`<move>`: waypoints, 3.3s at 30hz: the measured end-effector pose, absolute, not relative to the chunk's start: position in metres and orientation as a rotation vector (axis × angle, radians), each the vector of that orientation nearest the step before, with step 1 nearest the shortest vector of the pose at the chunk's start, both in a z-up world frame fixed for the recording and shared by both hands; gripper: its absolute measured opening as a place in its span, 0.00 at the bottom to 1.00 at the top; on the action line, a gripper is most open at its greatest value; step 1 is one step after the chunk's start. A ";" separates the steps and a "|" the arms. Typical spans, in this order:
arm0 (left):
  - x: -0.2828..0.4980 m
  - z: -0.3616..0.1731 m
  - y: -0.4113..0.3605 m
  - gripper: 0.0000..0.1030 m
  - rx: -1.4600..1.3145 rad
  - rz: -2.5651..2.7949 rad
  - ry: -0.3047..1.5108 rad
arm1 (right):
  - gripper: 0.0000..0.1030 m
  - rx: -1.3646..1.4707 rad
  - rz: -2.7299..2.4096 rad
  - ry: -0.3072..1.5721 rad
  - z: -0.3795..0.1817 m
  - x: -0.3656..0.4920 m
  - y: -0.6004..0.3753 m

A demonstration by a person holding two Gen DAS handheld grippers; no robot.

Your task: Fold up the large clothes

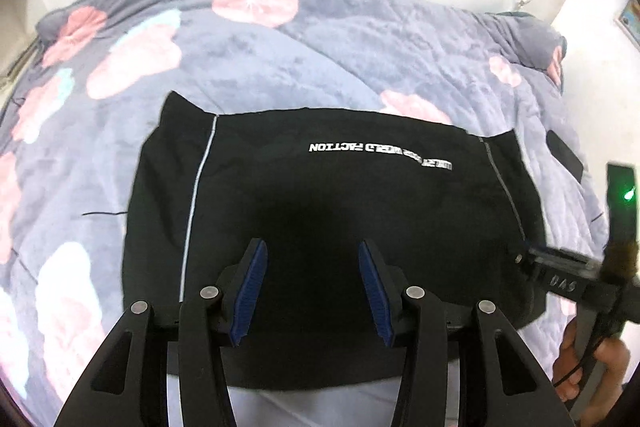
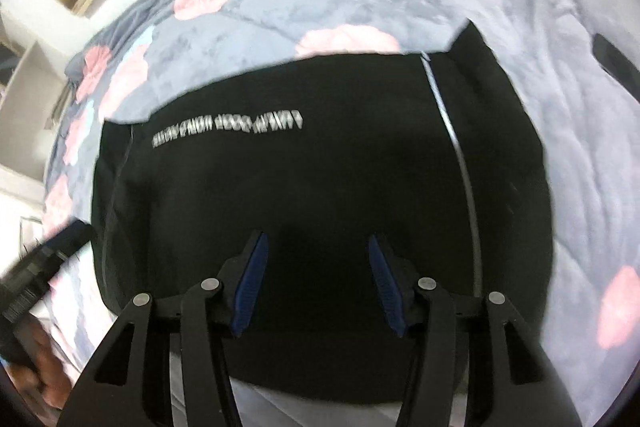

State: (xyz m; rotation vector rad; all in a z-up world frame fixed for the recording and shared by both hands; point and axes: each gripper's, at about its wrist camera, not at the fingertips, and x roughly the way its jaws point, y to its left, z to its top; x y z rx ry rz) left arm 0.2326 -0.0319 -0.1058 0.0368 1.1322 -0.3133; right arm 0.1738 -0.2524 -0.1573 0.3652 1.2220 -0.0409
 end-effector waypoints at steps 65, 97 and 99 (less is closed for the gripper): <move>0.332 -0.282 0.158 0.78 -0.591 -0.481 1.489 | 0.85 0.478 -0.199 1.186 -0.209 0.165 -0.383; 0.304 -0.259 0.123 0.39 -0.669 -0.668 1.344 | 0.42 0.783 0.094 1.215 -0.260 0.191 -0.379; 0.295 -0.239 0.124 0.38 -0.719 -0.735 1.285 | 0.34 0.762 0.096 1.200 -0.250 0.187 -0.375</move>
